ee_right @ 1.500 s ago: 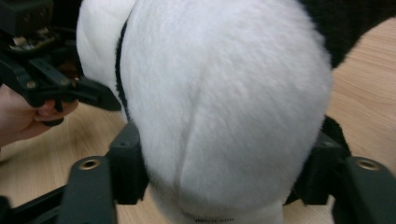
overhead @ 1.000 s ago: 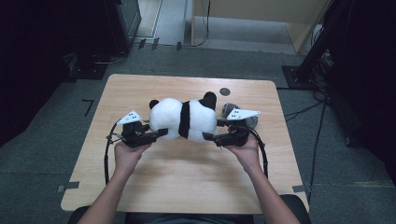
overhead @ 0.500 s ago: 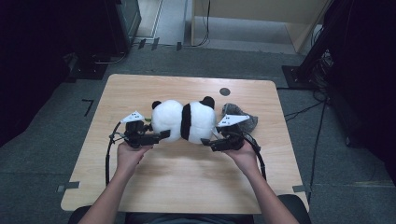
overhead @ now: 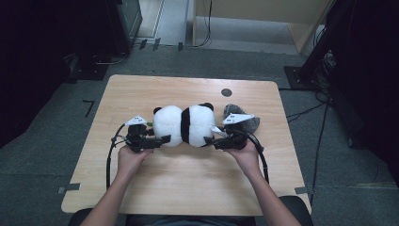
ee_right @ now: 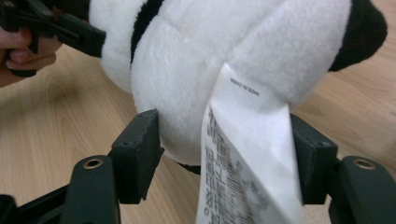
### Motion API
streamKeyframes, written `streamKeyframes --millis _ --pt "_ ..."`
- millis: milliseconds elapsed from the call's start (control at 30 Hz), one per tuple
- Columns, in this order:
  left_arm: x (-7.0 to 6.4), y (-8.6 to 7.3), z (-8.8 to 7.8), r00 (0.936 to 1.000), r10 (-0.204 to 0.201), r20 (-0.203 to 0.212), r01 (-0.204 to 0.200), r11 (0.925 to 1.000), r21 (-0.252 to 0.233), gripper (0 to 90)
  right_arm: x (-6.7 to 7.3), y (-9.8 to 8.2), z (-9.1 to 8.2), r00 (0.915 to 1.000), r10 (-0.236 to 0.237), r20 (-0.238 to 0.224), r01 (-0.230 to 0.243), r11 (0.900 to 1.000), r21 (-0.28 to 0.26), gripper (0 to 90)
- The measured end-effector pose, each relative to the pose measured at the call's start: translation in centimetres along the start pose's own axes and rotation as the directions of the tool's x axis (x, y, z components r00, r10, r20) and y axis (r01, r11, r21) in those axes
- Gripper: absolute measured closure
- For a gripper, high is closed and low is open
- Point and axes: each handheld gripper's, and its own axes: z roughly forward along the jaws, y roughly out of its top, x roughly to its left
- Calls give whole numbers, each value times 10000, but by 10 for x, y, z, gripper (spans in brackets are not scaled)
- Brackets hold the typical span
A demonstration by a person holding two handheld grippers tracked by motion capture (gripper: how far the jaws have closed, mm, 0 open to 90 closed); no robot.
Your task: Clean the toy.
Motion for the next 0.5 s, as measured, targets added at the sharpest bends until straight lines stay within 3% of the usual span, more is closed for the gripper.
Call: streamKeyframes --millis 100,133,233,300,400,500 --pt "6 -2 1 9997 -121 -190 120 9999 -95 238 -3 -1 5 9998 -110 144 109 9999 41 367" --pt "7 -3 1 9993 1 -374 -4 10000 -87 238 -3 -1 6 9996 -168 207 166 9998 103 368" --pt "3 -4 0 9903 980 -980 -1004 9947 -205 242 -2 -1 9 9993 -243 282 239 9996 163 365" --pt "1 -5 -1 9826 1394 -1230 -1432 9894 -230 253 -2 -1 8 9984 -414 387 412 9991 69 355" --pt "2 -6 0 9842 1309 -1191 -1343 9907 -212 253 -4 -2 4 9958 -717 571 729 9971 -194 355" --pt "1 -5 -2 9845 1256 -1223 -1311 9907 -377 253 -7 -2 1 9954 -641 706 668 9971 -368 357"
